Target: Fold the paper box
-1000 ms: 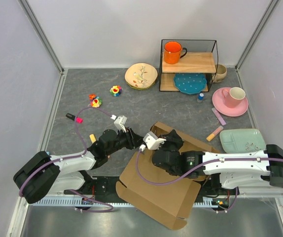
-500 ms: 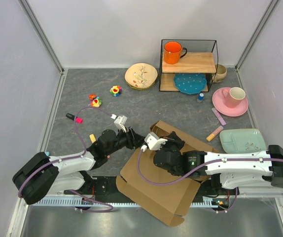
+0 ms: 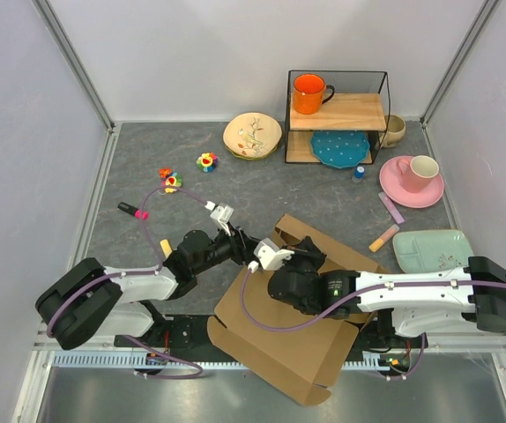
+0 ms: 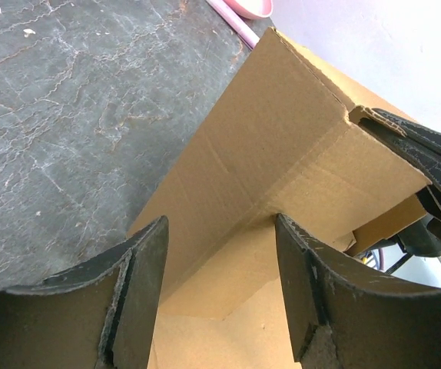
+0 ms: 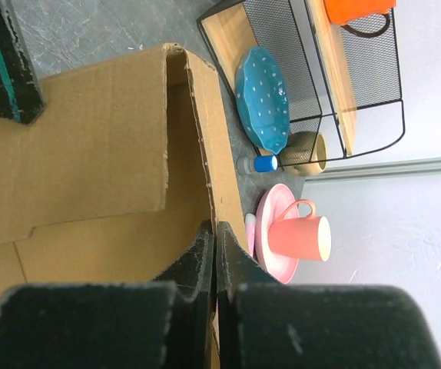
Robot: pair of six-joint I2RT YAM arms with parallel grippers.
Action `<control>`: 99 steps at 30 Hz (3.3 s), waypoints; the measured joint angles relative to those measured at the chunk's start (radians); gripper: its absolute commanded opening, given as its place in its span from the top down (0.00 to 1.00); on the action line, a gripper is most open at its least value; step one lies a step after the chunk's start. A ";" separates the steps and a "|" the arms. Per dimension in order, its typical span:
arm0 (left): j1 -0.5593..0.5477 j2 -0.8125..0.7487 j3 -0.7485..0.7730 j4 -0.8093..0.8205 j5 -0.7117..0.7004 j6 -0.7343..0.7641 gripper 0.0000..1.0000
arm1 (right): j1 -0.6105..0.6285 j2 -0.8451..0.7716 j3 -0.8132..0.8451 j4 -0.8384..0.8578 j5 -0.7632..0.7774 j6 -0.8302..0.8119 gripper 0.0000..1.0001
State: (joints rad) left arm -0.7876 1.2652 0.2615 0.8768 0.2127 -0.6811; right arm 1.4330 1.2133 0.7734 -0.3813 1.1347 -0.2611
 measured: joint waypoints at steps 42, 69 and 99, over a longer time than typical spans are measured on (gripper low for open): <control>-0.012 0.126 0.032 0.166 0.121 0.174 0.39 | 0.015 -0.016 -0.003 0.027 -0.068 0.023 1.00; -0.129 0.093 0.076 0.063 -0.112 0.459 0.98 | 0.045 -0.090 0.124 0.000 -0.196 0.107 0.29; -0.185 0.310 0.075 0.421 -0.810 0.612 0.98 | -0.236 -0.255 0.197 0.123 -0.179 0.468 0.33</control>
State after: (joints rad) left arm -0.9730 1.5753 0.3367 1.2976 -0.5976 -0.0692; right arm 1.1973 0.9585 0.9703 -0.2581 0.9562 0.2066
